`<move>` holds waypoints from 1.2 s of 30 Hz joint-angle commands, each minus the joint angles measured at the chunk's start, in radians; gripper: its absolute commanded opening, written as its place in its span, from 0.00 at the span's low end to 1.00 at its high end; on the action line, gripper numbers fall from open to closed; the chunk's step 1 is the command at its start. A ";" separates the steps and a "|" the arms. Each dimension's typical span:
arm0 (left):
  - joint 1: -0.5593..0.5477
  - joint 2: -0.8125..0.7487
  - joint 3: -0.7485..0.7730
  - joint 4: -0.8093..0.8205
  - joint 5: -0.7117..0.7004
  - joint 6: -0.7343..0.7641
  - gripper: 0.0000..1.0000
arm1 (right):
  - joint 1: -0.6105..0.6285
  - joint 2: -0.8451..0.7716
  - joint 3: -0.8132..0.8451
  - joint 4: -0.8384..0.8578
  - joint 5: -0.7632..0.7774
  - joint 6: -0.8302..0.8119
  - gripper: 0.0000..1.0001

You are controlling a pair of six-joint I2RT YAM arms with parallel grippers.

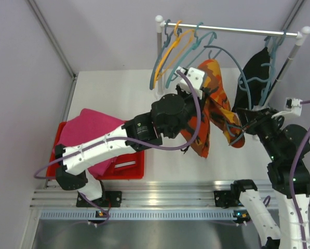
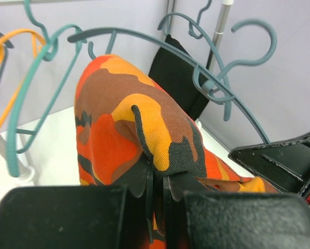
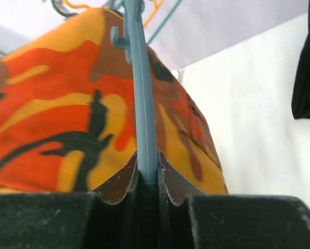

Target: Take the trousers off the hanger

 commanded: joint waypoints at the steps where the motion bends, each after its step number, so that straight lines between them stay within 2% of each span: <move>1: 0.031 -0.169 0.035 0.285 -0.069 0.065 0.00 | 0.000 0.010 -0.018 -0.069 0.092 -0.034 0.00; 10: 0.038 -0.246 -0.001 0.373 0.099 0.177 0.00 | 0.001 0.081 0.044 -0.227 0.095 -0.030 0.00; 16: 0.038 -0.267 -0.009 0.394 0.148 0.210 0.00 | 0.000 0.099 0.054 -0.278 0.123 -0.048 0.00; 18: 0.038 -0.275 -0.029 0.406 0.210 0.223 0.00 | 0.000 0.118 0.075 -0.304 0.152 -0.056 0.00; 25: 0.038 -0.252 -0.047 0.362 0.296 0.256 0.00 | 0.000 0.148 0.207 -0.349 0.186 -0.111 0.00; 32: 0.038 -0.223 0.005 0.423 0.320 0.299 0.00 | 0.000 0.246 0.241 -0.433 0.197 -0.221 0.00; 36: 0.038 -0.198 0.003 0.514 0.392 0.346 0.00 | 0.000 0.262 0.233 -0.467 0.229 -0.258 0.00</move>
